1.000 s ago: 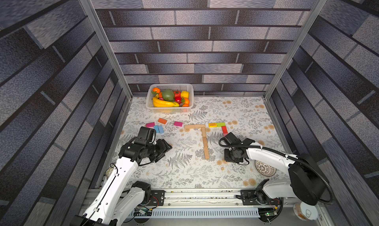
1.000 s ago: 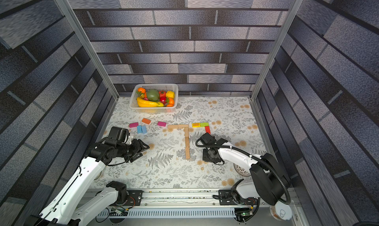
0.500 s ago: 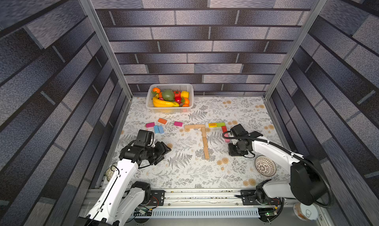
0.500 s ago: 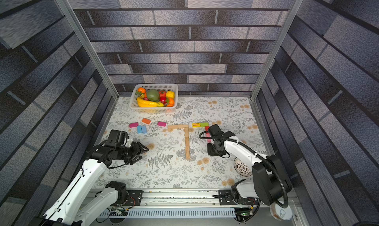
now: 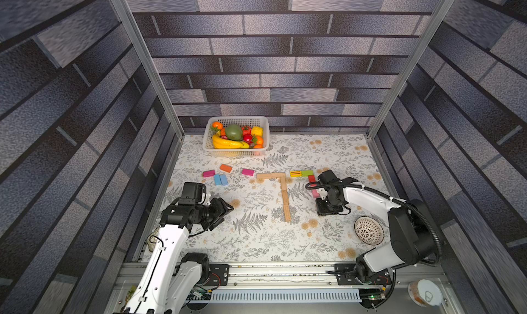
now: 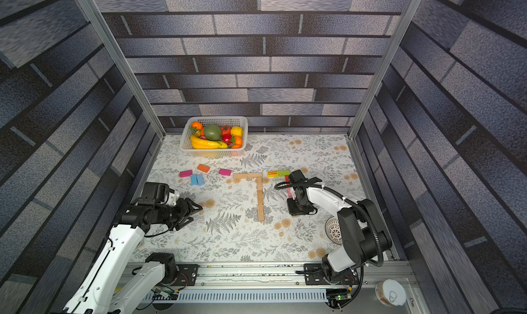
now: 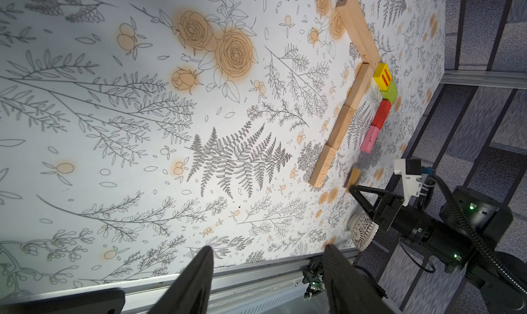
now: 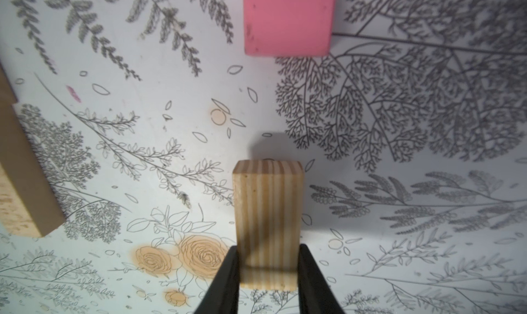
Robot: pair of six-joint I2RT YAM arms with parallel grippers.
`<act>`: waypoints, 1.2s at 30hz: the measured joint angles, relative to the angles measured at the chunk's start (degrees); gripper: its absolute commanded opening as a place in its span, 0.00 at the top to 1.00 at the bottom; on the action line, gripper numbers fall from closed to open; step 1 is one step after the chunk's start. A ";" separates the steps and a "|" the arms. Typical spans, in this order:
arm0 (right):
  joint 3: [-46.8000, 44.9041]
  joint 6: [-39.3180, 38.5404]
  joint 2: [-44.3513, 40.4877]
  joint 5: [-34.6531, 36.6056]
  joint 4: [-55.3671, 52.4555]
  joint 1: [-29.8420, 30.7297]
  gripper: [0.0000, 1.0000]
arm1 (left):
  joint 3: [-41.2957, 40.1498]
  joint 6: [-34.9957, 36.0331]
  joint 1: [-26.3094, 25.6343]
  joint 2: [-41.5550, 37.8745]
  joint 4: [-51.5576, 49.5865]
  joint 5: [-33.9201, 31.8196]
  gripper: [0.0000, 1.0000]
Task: Assemble the number 7 with building blocks
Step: Assemble the building block at the center of the board.
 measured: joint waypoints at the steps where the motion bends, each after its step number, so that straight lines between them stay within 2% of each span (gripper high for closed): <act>1: 0.13 -0.15 0.42 0.09 0.00 -0.02 0.73 | 0.00 0.26 0.00 -0.11 -0.13 0.22 0.36; 36: 4.22 -0.92 5.99 1.60 2.62 -0.90 0.73 | -0.02 2.19 -0.02 0.00 -2.51 0.57 0.36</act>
